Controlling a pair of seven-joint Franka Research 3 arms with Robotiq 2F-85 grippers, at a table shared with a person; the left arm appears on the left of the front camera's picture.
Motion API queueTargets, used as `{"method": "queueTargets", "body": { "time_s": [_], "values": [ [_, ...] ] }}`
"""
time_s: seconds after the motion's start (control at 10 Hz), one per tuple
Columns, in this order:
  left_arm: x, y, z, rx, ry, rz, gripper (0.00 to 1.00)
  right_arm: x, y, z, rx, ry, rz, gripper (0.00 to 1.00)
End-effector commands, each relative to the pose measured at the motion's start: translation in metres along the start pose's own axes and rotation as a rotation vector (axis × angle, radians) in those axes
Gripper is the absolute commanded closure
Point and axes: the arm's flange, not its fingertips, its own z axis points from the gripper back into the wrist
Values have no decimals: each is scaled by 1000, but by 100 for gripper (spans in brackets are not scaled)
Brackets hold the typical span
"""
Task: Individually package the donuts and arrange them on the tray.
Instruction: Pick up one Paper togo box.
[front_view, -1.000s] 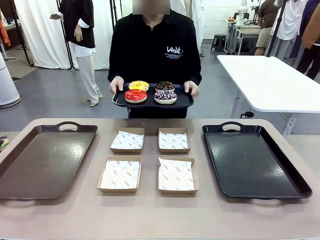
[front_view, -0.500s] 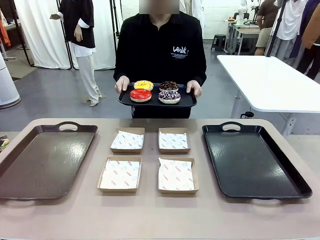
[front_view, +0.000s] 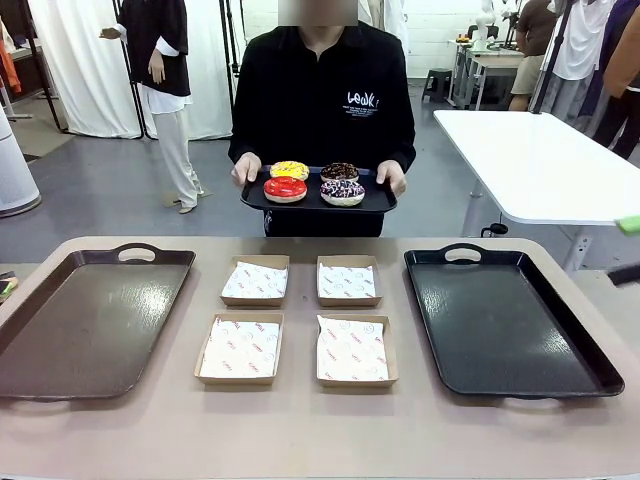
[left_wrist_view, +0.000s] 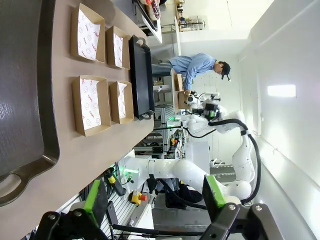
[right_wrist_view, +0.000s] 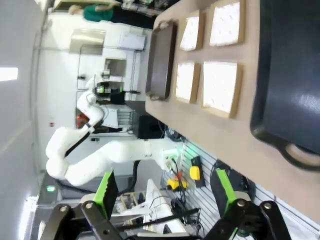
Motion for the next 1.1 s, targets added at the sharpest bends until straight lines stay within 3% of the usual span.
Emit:
{"method": "queueTargets", "body": {
  "time_s": [0.0, 0.4, 0.8, 1.0],
  "values": [
    [-1, 0, 2, -9, -3, -7, 0, 63, 42, -22, -150, -14, -83, 0],
    [-1, 0, 2, -9, -3, -7, 0, 108, 92, -141, -649, 57, -76, 0],
    [-1, 0, 2, -9, -3, -7, 0, 122, 95, -225, -877, 106, 1, 0],
    [-1, 0, 2, -9, -3, -7, 0, 125, 90, -232, -889, 116, 57, 0]
  ]
}}
